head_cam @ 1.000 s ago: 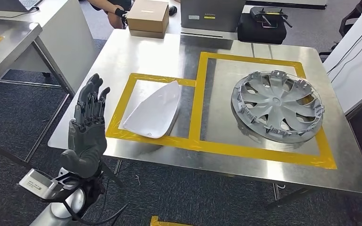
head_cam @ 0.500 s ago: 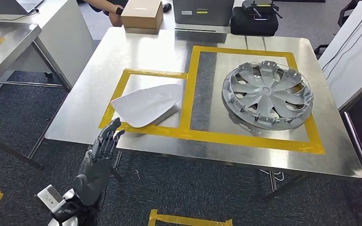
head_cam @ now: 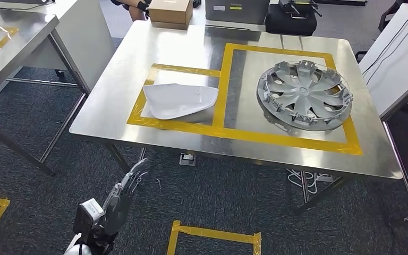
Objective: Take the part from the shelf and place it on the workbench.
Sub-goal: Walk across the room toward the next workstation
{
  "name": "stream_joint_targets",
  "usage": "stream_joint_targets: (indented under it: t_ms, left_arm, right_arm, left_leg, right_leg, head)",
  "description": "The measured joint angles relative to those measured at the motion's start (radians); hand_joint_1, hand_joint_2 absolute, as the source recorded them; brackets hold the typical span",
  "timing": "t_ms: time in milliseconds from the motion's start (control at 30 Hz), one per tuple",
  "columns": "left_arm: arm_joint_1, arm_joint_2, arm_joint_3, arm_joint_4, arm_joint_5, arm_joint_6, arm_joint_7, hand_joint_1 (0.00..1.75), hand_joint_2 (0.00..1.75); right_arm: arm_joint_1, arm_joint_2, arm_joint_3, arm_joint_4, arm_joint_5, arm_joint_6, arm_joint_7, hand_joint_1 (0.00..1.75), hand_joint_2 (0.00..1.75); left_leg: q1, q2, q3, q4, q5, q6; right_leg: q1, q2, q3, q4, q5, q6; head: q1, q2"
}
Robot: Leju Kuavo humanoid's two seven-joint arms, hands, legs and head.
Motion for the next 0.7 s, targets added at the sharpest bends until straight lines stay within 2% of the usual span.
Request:
stream_joint_targets:
  t_ms: [33,67,100,133,167,233,267,300,333,400,433,467,500,533,567,633,667,700]
  left_arm:
    - [0.0,-0.002,0.0,0.021,0.0,0.006,0.003,0.0,0.0]
    - [-0.001,-0.004,0.0,0.038,0.0,0.011,0.004,0.0,0.0]
    - [-0.002,-0.005,0.001,0.051,0.0,0.013,0.004,0.0,0.0]
    - [-0.003,-0.006,0.001,0.061,0.0,0.015,0.004,0.0,0.0]
    - [-0.004,-0.007,0.002,0.069,0.0,0.015,0.004,0.0,0.0]
    - [-0.005,-0.008,0.001,0.083,0.0,0.015,0.004,0.0,0.0]
    - [-0.004,-0.009,0.001,0.088,0.0,0.015,0.004,0.0,0.0]
    - [-0.003,-0.009,0.001,0.093,0.0,0.016,0.004,0.0,0.0]
    - [-0.004,-0.009,0.002,0.097,-0.002,0.02,0.005,0.0,0.0]
    - [-0.005,-0.009,0.002,0.11,-0.016,0.043,0.011,0.0,0.0]
    - [-0.006,-0.01,0.001,0.118,-0.029,0.064,0.017,0.0,0.0]
    - [-0.008,-0.01,0.001,0.128,-0.045,0.091,0.023,0.0,0.0]
    - [-0.01,-0.009,0.002,0.14,-0.059,0.122,0.028,0.0,0.0]
    - [-0.014,-0.008,0.005,0.154,-0.072,0.158,0.034,0.0,0.0]
    - [-0.019,-0.007,0.014,0.171,-0.082,0.2,0.04,0.0,0.0]
    - [-0.032,0.001,0.044,0.205,-0.095,0.278,0.053,0.0,0.0]
    - [-0.038,0.006,0.065,0.224,-0.098,0.309,0.059,0.0,0.0]
    - [-0.043,0.012,0.087,0.243,-0.1,0.331,0.066,0.0,0.0]
  right_arm:
    - [0.0,-0.006,0.004,-0.009,-0.007,-0.005,-0.002,0.0,0.0]
    - [-0.001,-0.01,0.007,-0.017,-0.012,-0.009,-0.003,0.0,0.0]
    - [-0.002,-0.015,0.01,-0.024,-0.014,-0.011,-0.004,0.0,0.0]
    - [-0.003,-0.018,0.013,-0.031,-0.016,-0.012,-0.004,0.0,0.0]
    - [-0.003,-0.021,0.016,-0.036,-0.017,-0.013,-0.005,0.0,0.0]
    - [-0.001,-0.024,0.021,-0.044,-0.018,-0.013,-0.005,0.0,0.0]
    - [-0.001,-0.026,0.023,-0.047,-0.018,-0.013,-0.005,0.0,0.0]
    - [-0.002,-0.027,0.025,-0.049,-0.019,-0.013,-0.005,0.0,0.0]
    - [-0.002,-0.028,0.026,-0.052,-0.021,-0.013,-0.005,0.0,0.0]
    - [-0.004,-0.03,0.029,-0.055,-0.028,-0.014,-0.008,0.0,0.0]
    - [-0.004,-0.029,0.032,-0.057,-0.035,-0.015,-0.011,0.0,0.0]
    - [-0.006,-0.028,0.036,-0.057,-0.045,-0.015,-0.015,0.0,0.0]
    - [-0.007,-0.026,0.039,-0.057,-0.057,-0.014,-0.02,0.0,0.0]
    - [-0.007,-0.023,0.042,-0.057,-0.071,-0.011,-0.025,0.0,0.0]
    - [-0.008,-0.018,0.044,-0.056,-0.086,-0.006,-0.029,0.0,0.0]
    - [-0.01,-0.008,0.045,-0.054,-0.115,0.007,-0.035,0.0,0.0]
    - [-0.011,-0.002,0.047,-0.051,-0.127,0.014,-0.036,0.0,0.0]
    - [-0.012,0.003,0.048,-0.047,-0.138,0.02,-0.037,0.0,0.0]
  left_leg:
    - [0.001,0.001,-0.018,0.006,0.01,-0.004]
    - [0.001,0.001,-0.035,0.014,0.018,-0.009]
    - [0.001,0.002,-0.047,0.021,0.025,-0.014]
    - [0.0,0.002,-0.055,0.026,0.033,-0.02]
    - [0.0,0.002,-0.058,0.028,0.041,-0.026]
    - [0.003,0.001,-0.061,0.026,0.057,-0.038]
    - [0.005,-0.001,-0.066,0.028,0.052,-0.044]
    - [0.007,-0.003,-0.074,0.043,0.027,-0.05]
    - [0.01,-0.005,-0.086,0.077,-0.019,-0.057]
    - [0.016,-0.005,-0.106,0.191,-0.126,-0.068]
    - [0.018,-0.005,-0.11,0.247,-0.154,-0.07]
    - [0.019,-0.005,-0.102,0.281,-0.156,-0.07]
    - [0.019,-0.006,-0.081,0.284,-0.138,-0.068]
    - [0.018,-0.006,-0.044,0.253,-0.112,-0.062]
    - [0.016,-0.008,0.006,0.193,-0.096,-0.053]
    - [0.01,-0.011,0.1,0.058,-0.104,-0.037]
    - [0.005,-0.012,0.123,0.017,-0.114,-0.031]
    - [0.001,-0.012,0.131,-0.001,-0.115,-0.027]
  right_leg:
    - [-0.001,0.0,0.048,-0.049,0.02,0.011]
    - [-0.002,0.0,0.103,-0.121,0.023,0.014]
    - [0.0,0.001,0.155,-0.193,0.017,0.011]
    - [0.002,0.002,0.188,-0.247,0.006,0.006]
    - [0.006,0.003,0.201,-0.274,-0.006,-0.001]
    - [0.007,0.003,0.193,-0.279,0.003,-0.015]
    - [0.005,0.001,0.186,-0.279,0.012,-0.022]
    - [0.002,0.0,0.176,-0.28,0.023,-0.03]
    - [-0.001,-0.002,0.165,-0.28,0.035,-0.036]
    - [0.001,-0.003,0.139,-0.28,0.058,-0.042]
    - [0.003,-0.003,0.125,-0.279,0.069,-0.043]
    - [0.004,-0.003,0.112,-0.278,0.081,-0.042]
    - [0.006,-0.003,0.099,-0.278,0.092,-0.041]
    - [0.008,-0.003,0.086,-0.277,0.103,-0.039]
    - [0.009,-0.002,0.075,-0.277,0.113,-0.037]
    - [0.012,-0.002,0.06,-0.278,0.132,-0.029]
    - [0.01,-0.002,0.057,-0.281,0.141,-0.022]
    - [0.008,-0.003,0.055,-0.284,0.151,-0.014]
  head:
    - [0.0,0.0]
    - [0.0,0.0]
    - [-0.001,0.0]
    - [-0.002,0.0]
    - [-0.003,0.0]
    - [-0.002,0.0]
    - [-0.002,0.0]
    - [-0.002,0.0]
    - [-0.002,0.0]
    - [-0.002,0.0]
    - [-0.002,0.0]
    - [-0.002,0.0]
    - [-0.002,0.0]
    - [-0.002,0.0]
    - [-0.002,0.0]
    - [-0.001,0.0]
    - [-0.001,0.0]
    - [-0.002,0.0]
